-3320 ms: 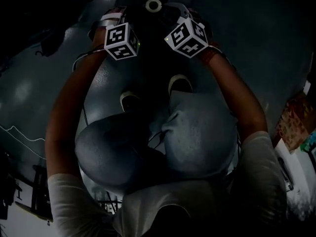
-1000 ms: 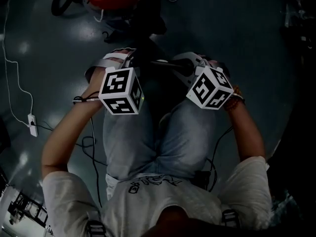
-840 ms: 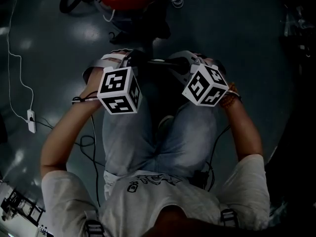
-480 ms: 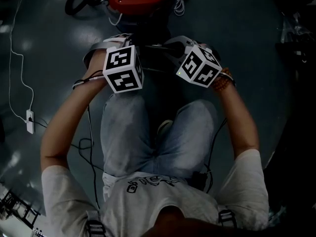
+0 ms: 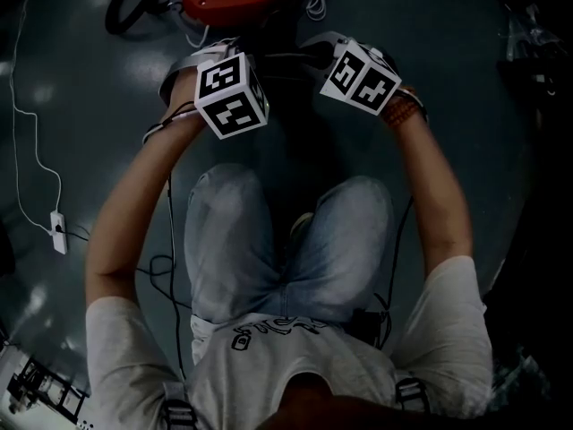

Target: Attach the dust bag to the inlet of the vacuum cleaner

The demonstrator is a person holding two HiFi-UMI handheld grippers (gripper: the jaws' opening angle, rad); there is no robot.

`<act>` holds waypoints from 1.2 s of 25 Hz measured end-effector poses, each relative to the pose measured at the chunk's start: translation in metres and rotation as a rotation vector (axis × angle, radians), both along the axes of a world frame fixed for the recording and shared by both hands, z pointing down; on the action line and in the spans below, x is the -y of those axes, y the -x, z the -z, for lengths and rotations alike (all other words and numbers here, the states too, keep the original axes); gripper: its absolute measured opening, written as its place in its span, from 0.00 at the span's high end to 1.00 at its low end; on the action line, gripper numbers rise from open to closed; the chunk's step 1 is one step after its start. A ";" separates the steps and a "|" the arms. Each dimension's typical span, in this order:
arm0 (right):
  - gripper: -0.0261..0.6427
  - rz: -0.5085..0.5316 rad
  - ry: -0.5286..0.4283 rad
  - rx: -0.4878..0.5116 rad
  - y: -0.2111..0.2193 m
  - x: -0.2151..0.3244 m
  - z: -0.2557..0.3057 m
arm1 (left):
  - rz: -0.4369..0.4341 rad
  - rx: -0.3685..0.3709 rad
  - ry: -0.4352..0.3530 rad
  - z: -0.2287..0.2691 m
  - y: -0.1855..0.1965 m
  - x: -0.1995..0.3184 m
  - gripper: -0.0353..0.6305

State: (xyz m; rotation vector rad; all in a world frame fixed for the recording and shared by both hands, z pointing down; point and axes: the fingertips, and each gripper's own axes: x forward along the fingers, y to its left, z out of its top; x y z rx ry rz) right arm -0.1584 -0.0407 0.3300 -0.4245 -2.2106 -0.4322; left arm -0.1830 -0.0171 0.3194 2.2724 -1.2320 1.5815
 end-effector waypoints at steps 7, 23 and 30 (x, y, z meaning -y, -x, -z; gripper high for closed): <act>0.89 0.073 -0.084 -0.027 0.008 0.004 0.004 | 0.022 -0.029 -0.015 -0.002 0.003 -0.005 0.90; 0.89 0.076 -0.112 0.041 0.012 0.005 0.007 | 0.040 -0.080 -0.039 0.001 0.009 -0.001 0.91; 0.89 -0.051 0.090 0.115 0.007 0.009 0.000 | -0.043 0.032 -0.032 0.009 0.008 0.012 0.90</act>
